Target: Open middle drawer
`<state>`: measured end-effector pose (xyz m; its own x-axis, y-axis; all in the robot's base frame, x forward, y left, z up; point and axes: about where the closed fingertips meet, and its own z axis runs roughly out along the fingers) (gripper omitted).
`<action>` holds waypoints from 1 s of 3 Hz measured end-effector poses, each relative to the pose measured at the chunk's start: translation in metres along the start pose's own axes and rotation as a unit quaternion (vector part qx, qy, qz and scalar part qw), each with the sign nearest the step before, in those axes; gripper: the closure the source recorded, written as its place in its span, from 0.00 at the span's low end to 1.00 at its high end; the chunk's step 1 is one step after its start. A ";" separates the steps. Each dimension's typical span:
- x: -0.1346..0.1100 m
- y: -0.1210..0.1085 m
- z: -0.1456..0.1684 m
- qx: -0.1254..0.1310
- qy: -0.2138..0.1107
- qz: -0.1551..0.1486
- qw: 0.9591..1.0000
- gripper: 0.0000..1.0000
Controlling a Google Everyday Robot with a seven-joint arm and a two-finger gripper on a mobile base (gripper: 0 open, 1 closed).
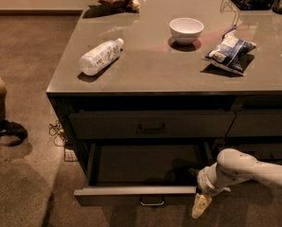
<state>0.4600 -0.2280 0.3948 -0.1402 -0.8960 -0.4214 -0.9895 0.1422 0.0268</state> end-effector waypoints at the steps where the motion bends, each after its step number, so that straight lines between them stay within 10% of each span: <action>1: 0.000 0.001 -0.001 -0.004 -0.007 -0.008 1.000 0.00; 3: 0.005 -0.016 -0.063 0.041 -0.035 -0.051 0.997 0.00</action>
Offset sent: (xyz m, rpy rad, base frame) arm 0.0137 -0.0273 0.0532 0.0763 -0.1143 0.0979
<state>0.4728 -0.2613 0.4495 -0.0328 -0.8767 -0.4798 -0.9918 0.0880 -0.0931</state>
